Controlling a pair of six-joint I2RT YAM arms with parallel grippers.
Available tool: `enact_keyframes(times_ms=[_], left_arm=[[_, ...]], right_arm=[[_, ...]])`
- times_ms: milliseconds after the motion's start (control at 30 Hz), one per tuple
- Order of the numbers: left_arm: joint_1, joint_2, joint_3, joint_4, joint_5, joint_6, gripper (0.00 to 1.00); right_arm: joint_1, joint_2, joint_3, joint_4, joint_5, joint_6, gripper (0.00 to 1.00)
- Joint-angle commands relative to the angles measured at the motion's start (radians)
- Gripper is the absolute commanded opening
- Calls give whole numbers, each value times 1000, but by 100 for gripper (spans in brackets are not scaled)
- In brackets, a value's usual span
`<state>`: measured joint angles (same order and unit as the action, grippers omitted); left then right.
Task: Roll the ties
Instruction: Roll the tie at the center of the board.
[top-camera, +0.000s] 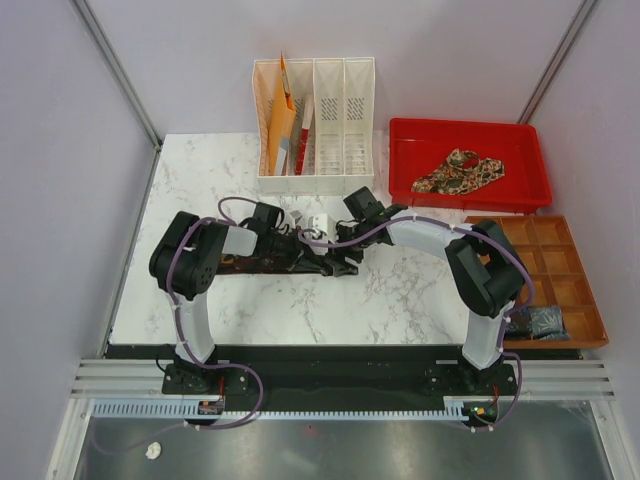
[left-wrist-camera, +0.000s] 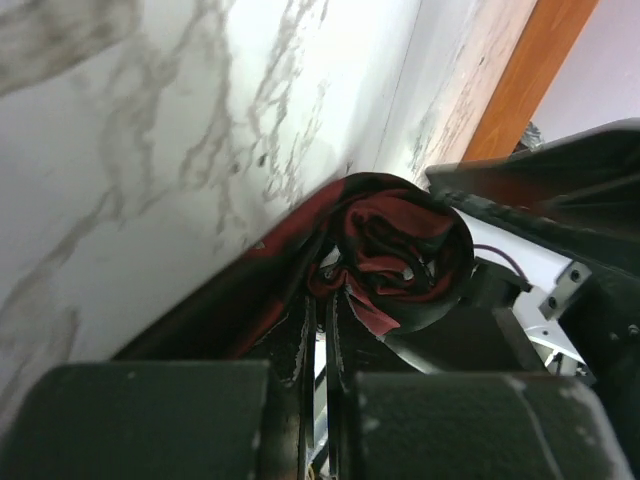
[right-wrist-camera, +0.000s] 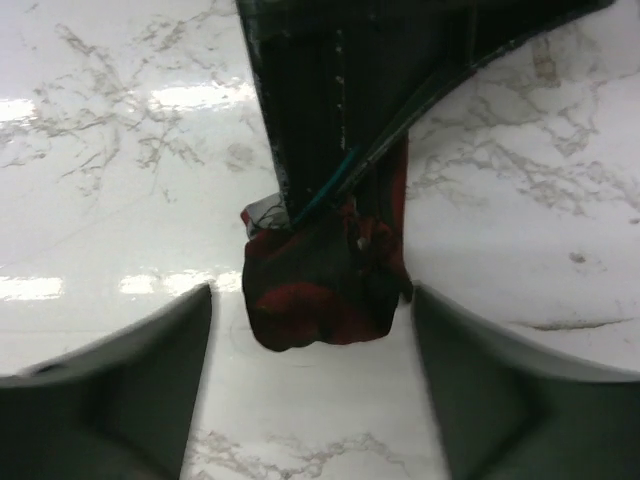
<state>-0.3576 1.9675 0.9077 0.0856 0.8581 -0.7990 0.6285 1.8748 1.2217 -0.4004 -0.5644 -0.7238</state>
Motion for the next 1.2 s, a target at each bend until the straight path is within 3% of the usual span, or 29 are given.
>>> enact_keyframes(times_ms=[0,333,433,533,567,667,1167], left_arm=[[-35,54,14,-80,-183,115,2],[-38,34,23,-139,-212,147,2],[-40,24,36,-136,-203,156,2],[-40,1,42,-127,-194,158,2],[-40,-15,43,-124,-195,159,2],[-41,-42,40,-90,-192,158,2],[-49,-78,89,26,-206,187,2]], right_arm=[[11,-22,44,-61,-68,-86,98],[-6,23,56,-25,-137,-196,96],[-12,55,65,-26,-129,-224,83],[-13,76,76,-32,-126,-238,65],[-13,79,78,-38,-127,-244,53],[-13,89,82,-63,-115,-259,43],[-24,73,82,-114,-137,-270,33]])
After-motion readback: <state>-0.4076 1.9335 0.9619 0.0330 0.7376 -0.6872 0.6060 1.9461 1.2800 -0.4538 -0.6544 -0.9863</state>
